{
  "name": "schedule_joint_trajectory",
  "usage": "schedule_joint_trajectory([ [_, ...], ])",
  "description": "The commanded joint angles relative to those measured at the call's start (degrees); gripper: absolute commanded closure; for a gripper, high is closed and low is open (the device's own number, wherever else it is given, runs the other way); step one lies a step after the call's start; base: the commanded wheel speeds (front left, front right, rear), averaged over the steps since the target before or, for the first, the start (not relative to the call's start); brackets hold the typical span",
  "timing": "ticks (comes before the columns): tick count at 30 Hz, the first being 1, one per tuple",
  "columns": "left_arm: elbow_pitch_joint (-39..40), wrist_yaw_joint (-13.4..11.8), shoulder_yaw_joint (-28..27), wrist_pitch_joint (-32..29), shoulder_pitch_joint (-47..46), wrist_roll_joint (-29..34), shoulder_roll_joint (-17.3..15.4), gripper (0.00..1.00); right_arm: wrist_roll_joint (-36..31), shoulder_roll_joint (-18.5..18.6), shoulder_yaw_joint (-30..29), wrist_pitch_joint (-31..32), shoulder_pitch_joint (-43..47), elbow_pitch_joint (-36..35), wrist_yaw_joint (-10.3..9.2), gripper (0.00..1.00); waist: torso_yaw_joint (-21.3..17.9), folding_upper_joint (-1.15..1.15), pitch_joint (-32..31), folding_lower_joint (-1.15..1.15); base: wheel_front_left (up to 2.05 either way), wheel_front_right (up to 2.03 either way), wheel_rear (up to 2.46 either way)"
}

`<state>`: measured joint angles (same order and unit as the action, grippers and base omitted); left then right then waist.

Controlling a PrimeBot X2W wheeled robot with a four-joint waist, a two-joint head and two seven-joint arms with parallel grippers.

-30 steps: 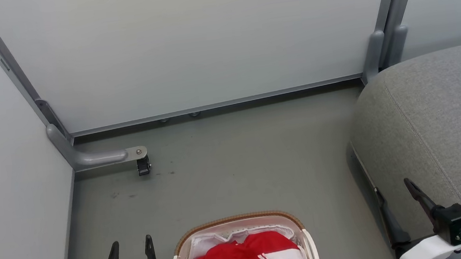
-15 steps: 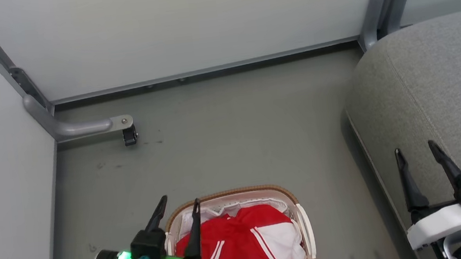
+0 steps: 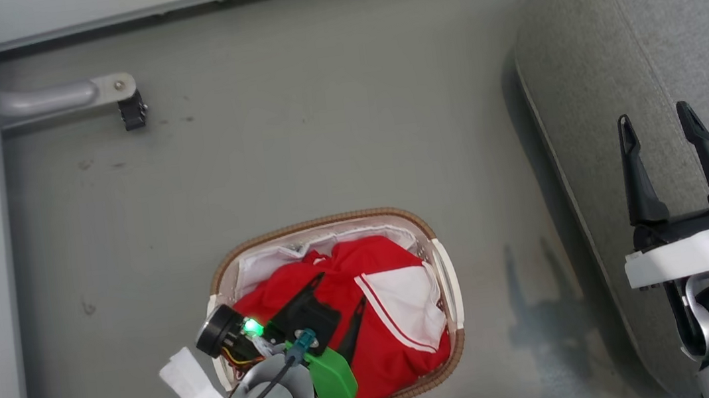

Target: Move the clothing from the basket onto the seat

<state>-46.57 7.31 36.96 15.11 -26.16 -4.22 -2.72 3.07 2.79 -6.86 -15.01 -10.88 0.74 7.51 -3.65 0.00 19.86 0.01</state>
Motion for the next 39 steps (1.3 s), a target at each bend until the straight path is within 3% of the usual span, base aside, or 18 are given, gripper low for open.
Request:
schedule_joint_trajectory([
  [1, -1.8, 0.2, 2.4, -0.1, -2.0, -1.3, -0.3, 0.00, 0.5, 0.2, 0.0, -0.3, -1.3, -0.3, -0.04, 0.00, -3.3, 0.00, 8.1, -0.01, 0.00, 0.00, 0.00],
  [11, -12.4, 0.2, 19.1, -2.8, -10.0, -8.1, -0.3, 0.00, 3.2, 0.2, 2.2, -0.3, -4.9, -1.6, -0.04, 0.00, -7.1, 0.00, 16.2, -0.01, 0.00, 0.00, 0.00],
  [21, -12.9, 0.2, 30.9, -4.8, -14.2, -16.6, -0.4, 0.00, 5.2, 0.2, 2.9, -0.3, -6.5, -1.9, -0.04, 0.00, -9.1, 0.00, 20.2, -0.01, 0.00, 0.00, 0.00],
  [33, -16.3, 0.2, 36.1, -12.1, -17.7, -21.5, -1.0, 0.00, 6.9, 0.2, 4.8, -0.3, -7.6, -2.7, -0.05, 0.00, -11.3, 0.00, 23.0, -0.01, 0.00, 0.00, 0.00],
  [34, -16.5, 0.2, 36.1, -12.7, -17.8, -21.5, -1.1, 0.10, 6.9, 0.2, 4.8, -0.3, -7.6, -2.7, -0.05, 0.00, -11.4, 0.00, 23.0, -0.01, 0.00, 0.00, 0.00],
  [35, -16.6, 0.2, 36.2, -13.4, -17.6, -21.6, -1.1, 0.39, 7.1, 0.2, 4.9, -0.3, -7.6, -2.7, -0.05, 0.00, -11.6, 0.00, 23.1, -0.01, 0.00, 0.00, 0.00],
  [38, -16.5, 0.2, 36.4, -13.8, -18.0, -22.3, -1.5, 0.91, 7.2, 0.2, 5.0, -0.3, -7.7, -2.5, -0.05, 0.00, -11.8, 0.00, 23.1, -0.01, 0.00, 0.00, 0.00],
  [39, -16.6, 0.2, 36.4, -13.6, -18.3, -22.4, -1.6, 1.00, 7.2, 0.2, 5.0, -0.3, -7.6, -2.5, -0.05, 0.00, -11.8, 0.00, 23.1, -0.01, 0.00, 0.00, 0.00],
])
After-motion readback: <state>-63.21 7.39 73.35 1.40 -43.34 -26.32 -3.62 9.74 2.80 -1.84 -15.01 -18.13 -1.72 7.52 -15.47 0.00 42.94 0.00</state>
